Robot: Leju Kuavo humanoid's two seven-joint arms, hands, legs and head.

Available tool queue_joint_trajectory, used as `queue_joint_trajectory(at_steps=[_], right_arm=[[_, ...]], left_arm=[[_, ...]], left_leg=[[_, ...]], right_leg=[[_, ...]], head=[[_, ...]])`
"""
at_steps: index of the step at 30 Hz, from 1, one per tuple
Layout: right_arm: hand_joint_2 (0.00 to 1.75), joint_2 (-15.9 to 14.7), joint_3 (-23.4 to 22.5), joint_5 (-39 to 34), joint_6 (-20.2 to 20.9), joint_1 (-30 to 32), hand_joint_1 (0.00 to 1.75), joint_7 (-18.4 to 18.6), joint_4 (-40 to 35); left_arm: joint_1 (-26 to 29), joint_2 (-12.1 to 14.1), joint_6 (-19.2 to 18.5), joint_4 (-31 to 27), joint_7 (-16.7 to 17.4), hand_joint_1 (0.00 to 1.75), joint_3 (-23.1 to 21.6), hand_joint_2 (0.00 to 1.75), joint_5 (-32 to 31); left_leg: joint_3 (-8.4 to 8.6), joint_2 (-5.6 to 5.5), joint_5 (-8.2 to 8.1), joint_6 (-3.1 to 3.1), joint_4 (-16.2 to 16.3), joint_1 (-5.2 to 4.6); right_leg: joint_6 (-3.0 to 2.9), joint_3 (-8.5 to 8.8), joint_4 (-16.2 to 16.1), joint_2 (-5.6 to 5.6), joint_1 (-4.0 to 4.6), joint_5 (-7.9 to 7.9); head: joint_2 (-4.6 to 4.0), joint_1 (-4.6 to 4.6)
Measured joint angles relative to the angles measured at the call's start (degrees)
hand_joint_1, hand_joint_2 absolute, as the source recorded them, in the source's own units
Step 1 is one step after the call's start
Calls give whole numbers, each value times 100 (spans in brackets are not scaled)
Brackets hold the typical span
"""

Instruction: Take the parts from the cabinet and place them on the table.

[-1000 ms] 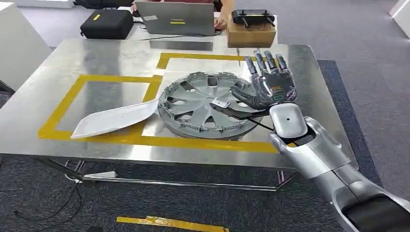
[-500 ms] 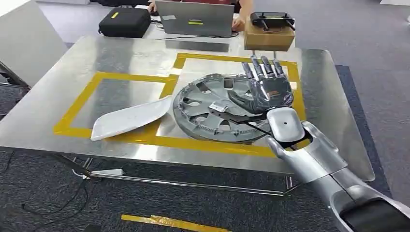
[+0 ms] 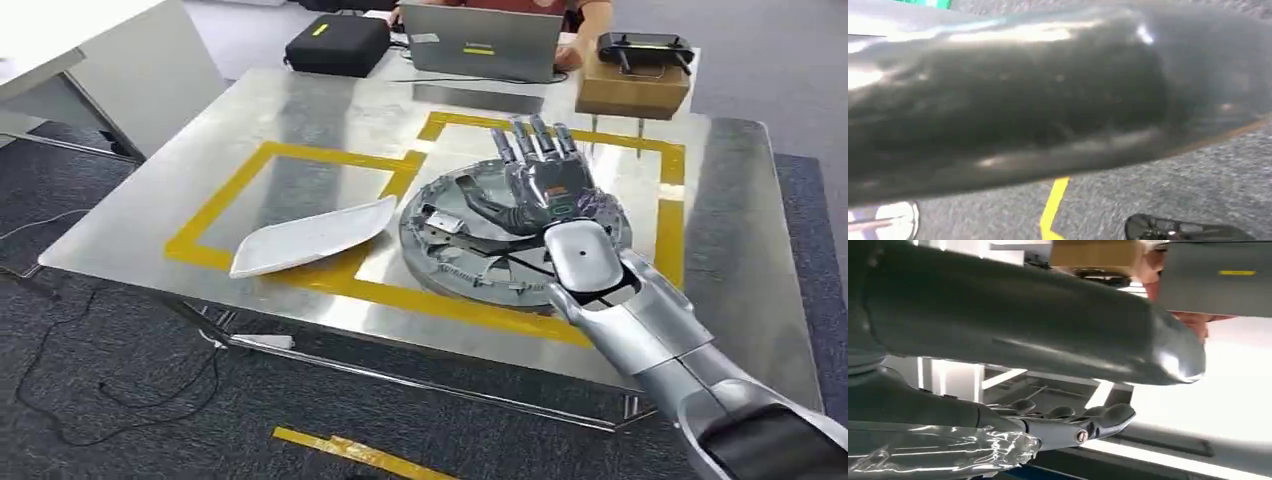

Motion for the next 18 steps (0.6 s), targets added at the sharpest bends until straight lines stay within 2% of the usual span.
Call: queue_joint_trajectory(at_steps=[1,2,3,4,5,7,8,9,10,11,12,13,14,15,16,17,18], right_arm=[[0,-2,-2,0,0,-2,0,0,0],[0,0,-7,0,0,-7,0,0,0],[0,0,-7,0,0,-11,0,0,0],[0,-2,-11,0,-2,-17,0,0,0],[0,-2,-18,0,0,-21,0,0,0],[0,4,-4,0,0,-24,0,0,0],[0,15,-4,0,0,-30,0,0,0],[0,13,-9,0,-2,-39,0,0,0],[0,13,-13,0,-7,-53,0,0,0],[0,11,-13,0,-9,-56,0,0,2],[0,4,-11,0,-11,-45,0,0,13],[0,4,-9,0,-13,-29,0,0,33],[0,4,-9,0,-13,-11,0,-2,44],[0,6,-9,0,-15,-3,0,-4,52],[0,5,-9,0,-17,-4,0,-7,52],[0,4,-11,0,-20,-11,0,-7,52],[0,4,-18,0,-26,-27,0,-7,55]], left_arm=[[6,4,0,0,0,0,0,0,-4],[5,15,4,0,0,0,0,0,-7],[-2,22,4,0,0,0,0,0,-7],[-28,24,4,0,0,0,0,0,-7],[-47,26,2,-2,-2,0,0,0,-9],[-26,26,0,-2,-2,0,0,0,-17],[-20,24,-2,-2,-2,0,0,0,-35],[-6,26,-2,-2,-2,0,0,0,-52],[-13,24,-2,-2,-2,0,0,0,-57],[-35,24,-4,-2,-2,0,0,0,-59],[-54,24,-2,-2,-2,0,0,0,-63],[-58,26,-4,-2,-2,0,0,0,-68],[-61,26,-4,-2,-2,0,0,0,-68],[-57,26,-9,-2,0,0,0,0,-68],[-56,26,-11,-2,0,0,0,0,-70],[-56,24,-11,-2,0,0,0,0,-72],[-55,22,-11,-4,0,0,0,0,-74]], left_leg=[[180,32,273,-1,-391,7],[453,120,566,7,-924,5],[708,394,737,23,-1435,-14],[764,515,623,44,-1507,-117],[738,456,627,127,-1508,-90],[708,313,606,181,-1501,-106],[719,235,615,228,-1514,-95],[727,167,625,262,-1533,-63],[727,107,620,293,-1533,-60],[726,42,617,317,-1532,-60],[726,-41,613,335,-1532,-69],[728,-128,608,342,-1529,-82],[732,-222,607,344,-1527,-92],[740,-313,606,346,-1523,-99],[753,-407,603,347,-1521,-104],[773,-503,599,343,-1520,-109],[787,-596,589,329,-1521,-107]], right_leg=[[15,27,9,-69,-1,-27],[34,66,15,-144,-5,-62],[76,113,20,-210,4,-102],[123,115,31,-263,63,-134],[144,119,37,-319,78,-151],[180,169,7,-462,81,-175],[217,192,-3,-533,74,-202],[253,144,67,-287,39,-296],[238,35,305,30,25,-445],[230,-196,770,195,31,-668],[230,-482,1314,266,40,-876],[221,-747,1754,291,47,-993],[201,-909,1943,292,54,-966],[178,-926,1840,293,64,-797],[150,-825,1512,308,73,-526],[107,-613,978,378,76,-181],[58,-386,394,587,75,129]], head=[[0,2],[0,-2],[0,-2],[0,-20],[0,-11],[0,9],[0,6],[0,24],[0,52],[0,68],[0,70],[0,70],[0,68],[0,70],[0,70],[0,76],[0,76]])
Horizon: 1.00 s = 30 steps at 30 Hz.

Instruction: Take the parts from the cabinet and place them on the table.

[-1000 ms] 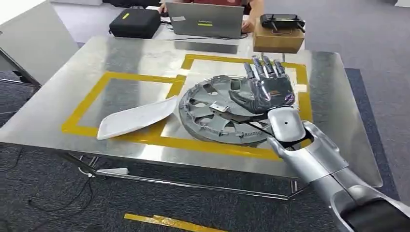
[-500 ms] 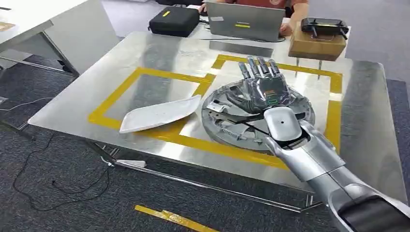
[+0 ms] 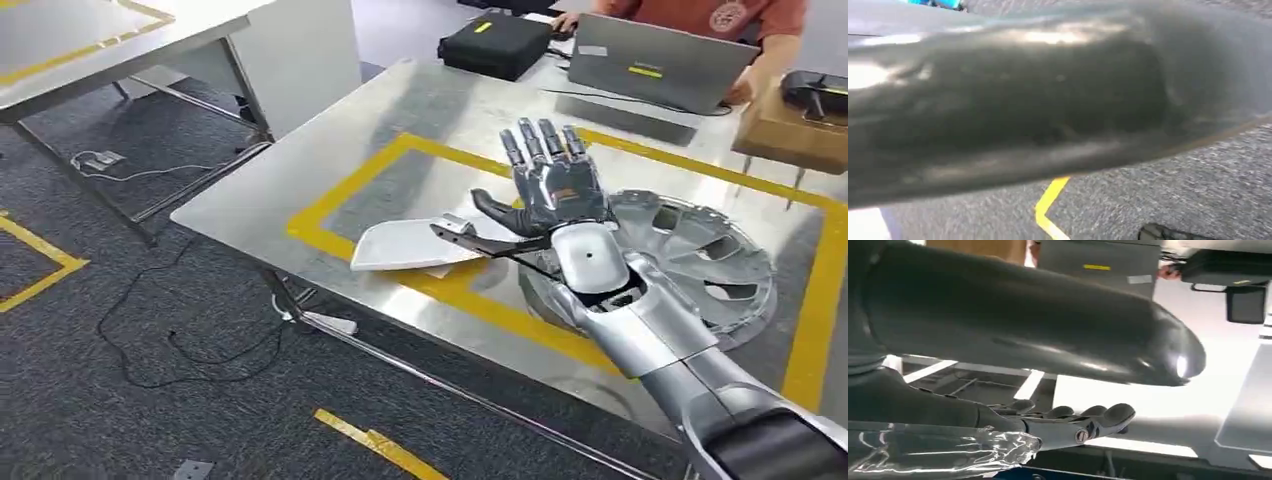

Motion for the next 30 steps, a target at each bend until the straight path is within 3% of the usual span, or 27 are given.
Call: queue_joint_trajectory(at_steps=[1,3,5,6,7,8,10,11,12,14,15,16,17,20,21,22,23,25,26,27,28,29,30], right_arm=[[0,0,4,0,-19,-7,0,-2,4],[0,6,26,0,-39,-5,0,-4,18],[0,31,66,0,-44,-24,0,7,20],[0,33,70,0,-46,-35,0,11,22],[0,37,74,0,-50,-35,0,11,24],[0,35,87,0,-50,-43,0,9,24],[0,35,92,0,-48,-27,0,11,42],[0,35,107,0,-48,-18,0,9,50],[0,35,122,0,-48,-7,0,9,54],[0,35,138,0,-61,-14,0,11,61],[0,35,149,0,-63,-24,0,11,61],[0,35,151,0,-63,-38,0,15,63],[0,33,146,0,-66,-59,0,31,66],[0,37,168,0,-66,-63,0,52,81],[0,37,168,0,-70,-70,0,59,79],[0,35,166,0,-72,-70,0,63,81],[0,35,164,0,-70,-77,0,70,81],[0,33,162,0,-68,-52,0,77,90],[0,33,164,0,-63,-30,0,77,98],[0,33,166,0,-63,-13,0,77,105],[0,33,171,0,-63,-8,0,77,109],[0,33,171,0,-68,-10,0,77,109],[0,28,162,0,-68,-22,0,81,109]], left_arm=[[-5,-42,0,-17,4,0,0,0,-2],[-24,-13,7,-20,24,0,0,0,-9],[-3,-26,15,-24,31,0,0,0,-37],[18,-11,13,-31,33,0,0,0,-42],[23,-24,22,-39,35,0,0,0,-44],[4,-20,22,-39,35,0,0,0,-44],[-21,-20,22,-39,35,0,0,0,-48],[-17,-28,22,-42,35,0,0,0,-48],[-6,-28,22,-42,35,0,0,0,-52],[3,-20,22,-42,35,0,0,0,-66],[-3,-9,24,-42,35,0,0,0,-90],[-16,-7,22,-42,35,0,0,0,-96],[-44,-7,22,-42,35,0,0,0,-98],[-20,-11,22,-44,52,0,0,0,-103],[-14,-2,22,-42,55,0,0,0,-103],[-11,-9,22,-44,57,0,0,0,-103],[-27,-9,22,-44,63,0,0,0,-105],[-63,-4,17,-44,66,0,0,0,-107],[-66,-2,13,-44,66,0,0,0,-107],[-58,-2,7,-44,68,0,0,0,-107],[-47,-4,0,-46,72,0,0,0,-107],[-42,-4,0,-46,72,0,0,0,-107],[-37,-7,0,-46,72,0,0,0,-107]], left_leg=[[-24,-41,1,-16,2,9],[-105,-180,45,-98,8,61],[-119,-343,58,-180,-19,80],[-120,-168,17,-194,19,66],[-177,225,-89,-240,168,21],[-359,443,-299,-277,540,32],[-825,582,-665,-320,1452,69],[-989,590,-724,-344,1742,90],[-983,594,-619,-363,1711,107],[-585,662,-147,-364,940,113],[-273,835,103,-347,379,103],[-102,1149,93,-333,57,57],[-88,1147,84,-251,15,16],[-127,910,60,-155,17,-7],[-96,836,80,-102,-14,36],[-95,768,72,-82,-16,41],[-91,714,65,-42,-16,44],[-90,557,55,-12,-15,37],[-86,464,54,-11,-15,30],[-83,373,54,-12,-13,28],[-72,277,52,-14,-11,28],[-58,185,48,-19,-9,29],[-38,95,39,-33,-5,31]], right_leg=[[-47,95,-125,320,-35,-62],[-9,135,-232,254,-6,-47],[-44,170,-254,113,-1,-60],[-73,227,-328,7,-47,-32],[-105,266,-353,-61,-43,-42],[-121,293,-355,-146,-31,-49],[-137,321,-352,-327,-18,-82],[-134,330,-350,-414,-17,-97],[-129,349,-349,-502,-17,-116],[-99,399,-340,-655,-18,-164],[-72,438,-336,-729,-17,-199],[-39,462,-334,-792,9,-232],[3,449,-312,-833,59,-263],[71,529,-361,-1048,61,-307],[125,518,-342,-999,26,-367],[132,459,-201,-666,-2,-481],[125,286,168,-450,-7,-671],[133,-251,1192,-302,0,-1081],[128,-488,1559,-291,1,-1154],[116,-574,1595,-291,2,-1067],[101,-525,1369,-287,2,-836],[78,-363,948,-264,1,-536],[44,-130,385,-144,-5,-207]], head=[[0,-32],[0,-41],[0,-33],[0,-18],[0,-81],[0,-92],[0,-92],[0,-98],[0,-94],[0,-92],[0,-96],[0,-94],[0,-107],[0,-98],[0,-92],[0,-70],[0,-63],[0,-50],[0,-52],[0,-55],[0,-52],[0,-50],[0,-48]])
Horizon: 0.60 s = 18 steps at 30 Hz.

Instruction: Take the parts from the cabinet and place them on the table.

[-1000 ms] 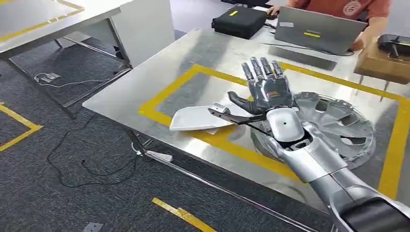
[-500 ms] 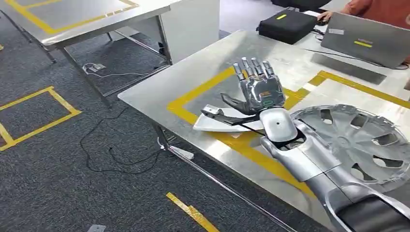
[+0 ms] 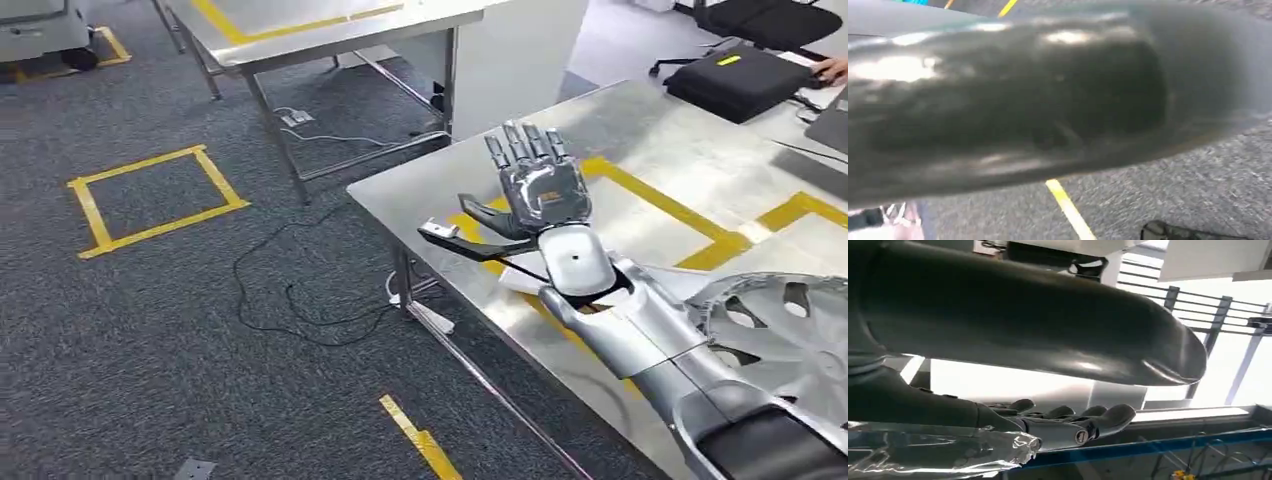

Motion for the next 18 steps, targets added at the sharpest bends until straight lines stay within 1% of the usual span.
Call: queue_joint_trajectory(at_steps=[1,2,3,4,5,6,7,8,9,10,11,12,13,14,15,16,17,18], right_arm=[[0,0,-2,0,2,-15,0,9,0],[0,0,0,0,15,-22,0,11,4],[0,0,2,0,17,-24,0,9,4],[0,9,22,0,24,-17,0,11,-2],[0,18,42,0,44,-19,0,11,-7],[0,18,46,0,94,-28,0,17,-7],[0,18,50,0,109,-30,0,22,-11],[0,18,55,0,105,-29,0,20,-22],[0,15,63,0,103,-28,0,11,-22],[0,11,63,0,103,-14,0,13,-20],[0,4,70,0,103,3,0,13,-20],[0,4,79,0,103,19,0,13,-20],[0,4,83,0,103,32,0,13,-22],[0,4,83,0,101,35,0,13,-22],[0,4,83,0,101,33,0,13,-22],[0,4,83,0,101,28,0,13,-22],[0,4,81,0,98,26,0,13,-22],[0,0,79,0,98,18,0,13,-22]], left_arm=[[1,-15,0,0,0,0,0,0,0],[-17,-22,-2,-9,4,0,0,0,0],[-26,-13,-4,-9,24,0,0,0,0],[-20,-13,-4,-9,28,0,0,0,0],[-3,-13,-7,-9,35,0,0,0,0],[13,-2,-7,-9,42,0,0,0,0],[41,-24,-13,-17,46,0,0,0,0],[42,-13,-11,-20,46,0,0,0,0],[29,-15,-9,-20,46,0,0,0,0],[19,-13,-9,-20,46,0,0,0,0],[21,-20,-9,-20,46,0,0,0,0],[34,-26,-9,-20,46,0,0,0,0],[48,-26,-9,-20,46,0,0,0,0],[60,-26,-9,-20,46,0,0,0,0],[64,-18,-9,-20,44,0,0,0,0],[64,-13,-9,-20,44,0,0,0,0],[48,-11,-7,-20,42,0,0,0,0],[34,-11,-7,-20,39,0,0,0,0]], left_leg=[[-3,-68,-9,-18,1,19],[-41,-133,-7,-53,25,-8],[-88,-192,16,-87,36,32],[-100,-257,36,-133,17,64],[-105,-330,50,-177,8,83],[-109,-419,51,-216,2,69],[-119,-227,-13,-228,60,53],[-216,111,-165,-250,283,22],[-403,299,-364,-272,668,25],[-626,408,-561,-286,1121,32],[-843,471,-719,-298,1551,39],[-950,495,-745,-304,1758,45],[-899,499,-626,-303,1668,48],[-718,518,-406,-294,1327,47],[-444,575,-163,-274,835,43],[-124,760,59,-236,290,19],[12,1098,-50,-204,68,-70],[-1,1010,-11,-141,27,-79]], right_leg=[[-32,154,-431,271,-13,190],[-44,262,-524,463,-60,147],[-18,283,-585,411,-34,123],[-29,271,-573,370,-9,122],[-47,279,-564,304,7,111],[-68,309,-595,222,-18,123],[-100,356,-637,129,-37,138],[-136,382,-654,67,-32,131],[-156,393,-654,-13,-14,119],[-175,400,-652,-104,4,106],[-192,403,-651,-198,16,95],[-193,407,-651,-277,23,87],[-193,418,-650,-354,29,75],[-187,437,-650,-431,36,59],[-180,468,-650,-499,39,36],[-162,509,-650,-567,49,8],[-141,529,-657,-624,72,-14],[-101,525,-641,-684,112,-40]], head=[[0,7],[0,-11],[0,4],[0,-16],[0,-2],[0,-7],[0,-17],[0,-81],[0,-79],[0,-77],[0,-76],[0,-79],[0,-79],[0,-79],[0,-81],[0,-81],[0,-79],[0,-70]])
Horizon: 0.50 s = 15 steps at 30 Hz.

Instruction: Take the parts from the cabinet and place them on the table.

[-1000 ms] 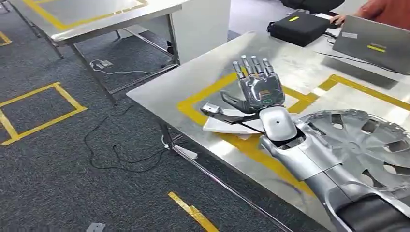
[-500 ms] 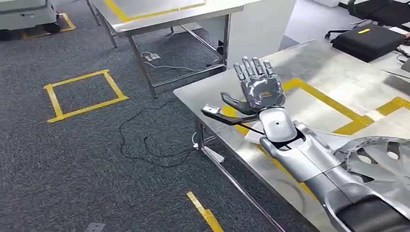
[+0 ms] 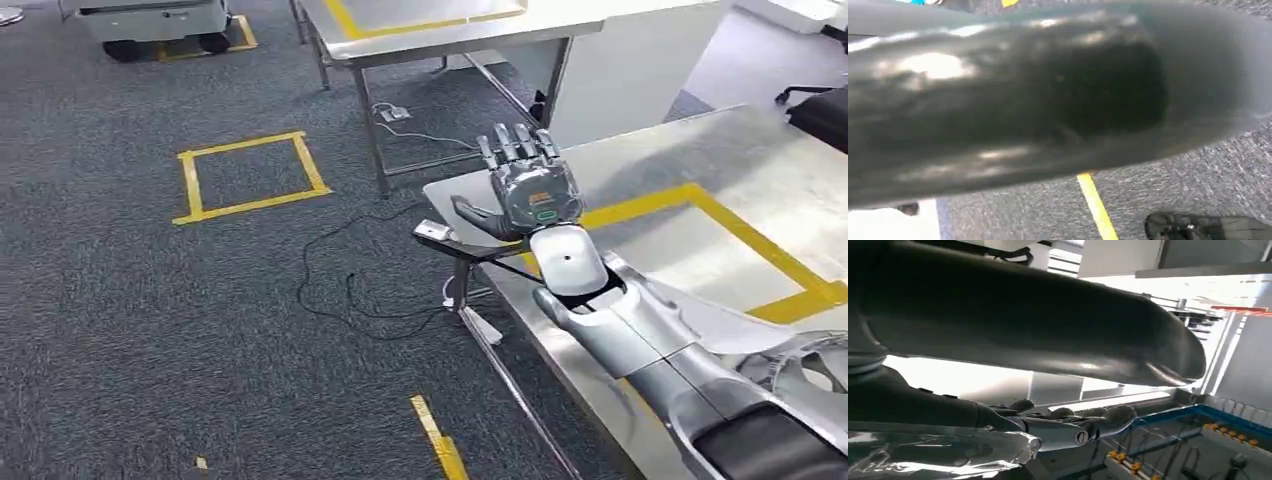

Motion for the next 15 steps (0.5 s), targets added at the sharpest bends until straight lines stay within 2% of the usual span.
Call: queue_joint_trajectory(at_steps=[2,3,4,5,6,7,8,9,10,11,12,13,14,15], right_arm=[[0,0,9,0,-11,7,0,-2,0],[0,4,11,0,-9,0,0,-4,-2],[0,2,7,0,-7,-2,0,-7,-13],[0,2,4,0,-9,-11,0,-7,-15],[0,0,2,0,-9,-12,0,-7,-15],[0,-9,2,0,-11,3,0,-15,-13],[0,-11,2,0,-11,29,0,-17,-11],[0,-11,2,0,-13,57,0,-17,-9],[0,-11,6,0,-13,72,0,-20,-9],[0,-11,7,0,-13,68,0,-20,-9],[0,-15,0,0,-13,54,0,-17,-9],[0,-17,-2,0,-13,35,0,-17,-9],[0,-17,-2,0,-13,30,0,-20,-7],[0,-20,0,0,-13,28,0,-22,-4]], left_arm=[[6,2,2,0,-11,0,0,0,0],[8,2,2,0,-11,0,0,0,0],[16,9,2,0,-11,0,0,0,0],[9,4,0,0,-11,0,0,0,2],[-8,4,-2,0,-11,0,0,0,2],[-26,4,-2,0,-11,0,0,0,2],[-28,4,-2,0,-11,0,0,0,2],[-24,4,-4,0,-11,0,0,0,2],[-18,4,-15,0,-11,0,0,0,2],[-14,0,-18,0,-11,0,0,0,2],[-12,-4,-17,0,-11,0,0,0,2],[-11,-13,-18,0,-11,0,0,0,2],[-8,-17,-18,0,-11,0,0,0,2],[-23,-13,-17,0,-11,0,0,0,2]], left_leg=[[-19,-134,-15,33,6,-13],[-17,-215,-5,70,-12,-13],[19,-282,20,109,-60,41],[23,-345,16,135,-59,47],[21,-405,16,160,-59,50],[21,-483,11,170,-59,50],[21,-566,8,174,-58,48],[26,-648,6,176,-57,46],[29,-738,5,175,-56,47],[35,-835,5,174,-51,50],[47,-924,0,167,-50,53],[60,-1006,-11,145,-43,56],[48,-1072,-21,119,-39,68],[-1,-1136,-11,77,2,46]], right_leg=[[43,40,-29,-126,-2,-26],[71,68,-39,-203,-2,-42],[126,7,4,-57,-39,-125],[129,-49,206,268,-59,-251],[132,-244,617,439,-61,-442],[141,-508,1127,508,-62,-653],[151,-755,1565,530,-61,-809],[154,-929,1824,533,-61,-836],[150,-978,1798,533,-61,-714],[143,-900,1519,536,-65,-472],[130,-709,1043,568,-74,-156],[123,-493,525,678,-98,132],[119,-348,197,1012,-139,196],[131,-249,75,1148,-183,171]], head=[[0,-7],[0,-4],[0,-9],[0,15],[0,33],[0,37],[0,37],[0,35],[0,35],[0,39],[0,42],[0,39],[0,31],[0,33]])
